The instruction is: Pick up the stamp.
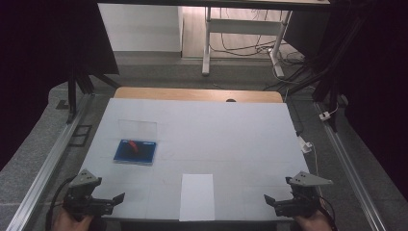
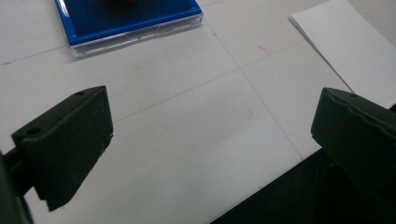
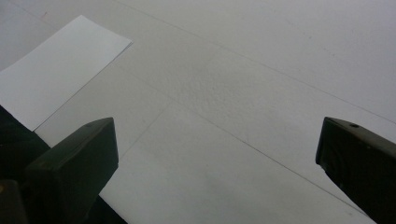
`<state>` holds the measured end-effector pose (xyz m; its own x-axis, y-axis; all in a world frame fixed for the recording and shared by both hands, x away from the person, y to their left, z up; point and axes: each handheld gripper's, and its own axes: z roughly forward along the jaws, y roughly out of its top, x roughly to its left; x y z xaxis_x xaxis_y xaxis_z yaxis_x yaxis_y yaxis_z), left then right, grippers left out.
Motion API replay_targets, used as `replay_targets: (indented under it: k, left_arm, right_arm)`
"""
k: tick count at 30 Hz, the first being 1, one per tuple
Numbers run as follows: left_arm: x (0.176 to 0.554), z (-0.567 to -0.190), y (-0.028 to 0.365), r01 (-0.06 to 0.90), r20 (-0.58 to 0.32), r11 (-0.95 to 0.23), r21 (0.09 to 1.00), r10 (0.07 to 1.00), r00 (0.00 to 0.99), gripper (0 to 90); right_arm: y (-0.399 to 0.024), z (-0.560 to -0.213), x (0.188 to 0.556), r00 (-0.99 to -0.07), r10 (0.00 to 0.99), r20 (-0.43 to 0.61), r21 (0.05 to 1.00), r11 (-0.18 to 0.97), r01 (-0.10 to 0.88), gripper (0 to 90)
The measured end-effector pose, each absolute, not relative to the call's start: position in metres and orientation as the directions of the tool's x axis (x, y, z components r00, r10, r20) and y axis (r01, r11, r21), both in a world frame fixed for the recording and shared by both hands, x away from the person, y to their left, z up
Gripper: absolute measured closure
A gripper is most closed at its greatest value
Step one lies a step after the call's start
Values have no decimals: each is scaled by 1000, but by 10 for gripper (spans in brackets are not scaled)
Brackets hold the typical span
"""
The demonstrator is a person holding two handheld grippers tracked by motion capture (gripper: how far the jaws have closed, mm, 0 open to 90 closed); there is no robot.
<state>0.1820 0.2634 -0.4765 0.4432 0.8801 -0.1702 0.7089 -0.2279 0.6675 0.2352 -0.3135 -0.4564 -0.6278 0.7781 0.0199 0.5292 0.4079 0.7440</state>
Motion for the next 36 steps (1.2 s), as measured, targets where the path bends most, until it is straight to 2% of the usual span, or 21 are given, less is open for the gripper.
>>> replay_targets:
  k: [11, 15, 30, 36]
  left_arm:
    - [193, -475, 259, 667, -183, -248, 703, 843, 506, 0]
    - [199, -475, 254, 641, -151, -283, 713, 831, 535, 0]
    - [229, -482, 249, 585, -70, -325, 743, 832, 551, 0]
    - [245, -484, 249, 595, -87, -309, 742, 836, 542, 0]
  right_arm:
    - [-313, -457, 235, -633, 774, 17, 738, 417, 530, 0]
    - [-312, -457, 236, -634, 773, 16, 737, 419, 530, 0]
    - [-312, -457, 235, -640, 769, 13, 737, 425, 526, 0]
    - [-312, -457, 235, -643, 765, 12, 737, 428, 523, 0]
